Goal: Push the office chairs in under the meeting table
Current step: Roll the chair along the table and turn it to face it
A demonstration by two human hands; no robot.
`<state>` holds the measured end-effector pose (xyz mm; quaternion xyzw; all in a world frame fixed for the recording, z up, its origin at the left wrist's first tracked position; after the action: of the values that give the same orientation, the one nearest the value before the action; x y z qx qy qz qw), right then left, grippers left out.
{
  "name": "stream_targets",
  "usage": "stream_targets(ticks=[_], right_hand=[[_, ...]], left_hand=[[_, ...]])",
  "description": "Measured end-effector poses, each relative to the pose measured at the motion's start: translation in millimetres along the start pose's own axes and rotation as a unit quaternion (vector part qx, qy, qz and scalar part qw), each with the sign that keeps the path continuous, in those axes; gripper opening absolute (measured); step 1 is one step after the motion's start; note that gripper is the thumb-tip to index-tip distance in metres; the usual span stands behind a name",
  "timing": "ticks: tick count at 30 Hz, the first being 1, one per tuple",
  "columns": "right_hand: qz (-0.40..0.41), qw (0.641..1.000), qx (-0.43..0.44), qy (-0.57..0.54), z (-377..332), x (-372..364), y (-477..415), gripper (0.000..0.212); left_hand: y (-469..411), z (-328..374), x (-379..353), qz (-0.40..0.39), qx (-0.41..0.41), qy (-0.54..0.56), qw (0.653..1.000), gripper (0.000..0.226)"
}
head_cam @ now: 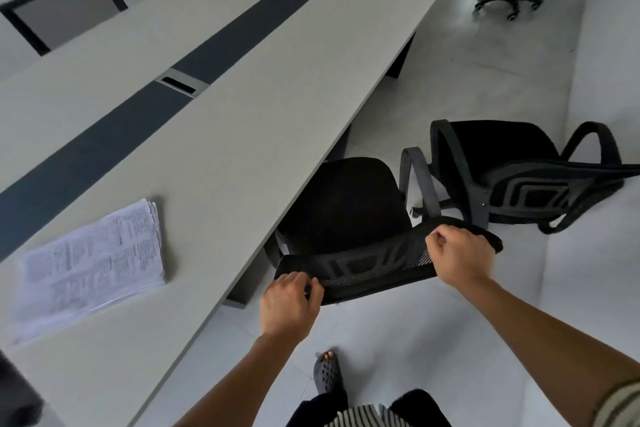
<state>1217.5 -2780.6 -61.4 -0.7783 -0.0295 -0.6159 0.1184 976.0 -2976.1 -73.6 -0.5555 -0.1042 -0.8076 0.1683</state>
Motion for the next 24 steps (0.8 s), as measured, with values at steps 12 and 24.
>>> stream_targets(ticks=[12, 24], right_hand=[[0.016, 0.993, 0.093, -0.073, -61, -24, -106, 0.032], [0.025, 0.99, 0.126, -0.053, -74, -30, -151, 0.025]], left_hand=[[-53, -11, 2, 0.076, 0.079, -0.019, 0.994, 0.038], [-82, 9, 1, 0.041, 0.067, -0.025, 0.997, 0.032]])
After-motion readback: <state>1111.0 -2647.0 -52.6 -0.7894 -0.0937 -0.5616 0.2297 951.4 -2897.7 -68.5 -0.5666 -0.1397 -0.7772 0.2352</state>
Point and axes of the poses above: each hand's wrist, its own y-axis away from the middle knuckle, its own x-axis out of the back of the hand, z = x × y, the point moved 5 cm from there along -y, towards the middle knuckle, and after that the axes turned 7 degrees about -x, right-handed, at the moved point
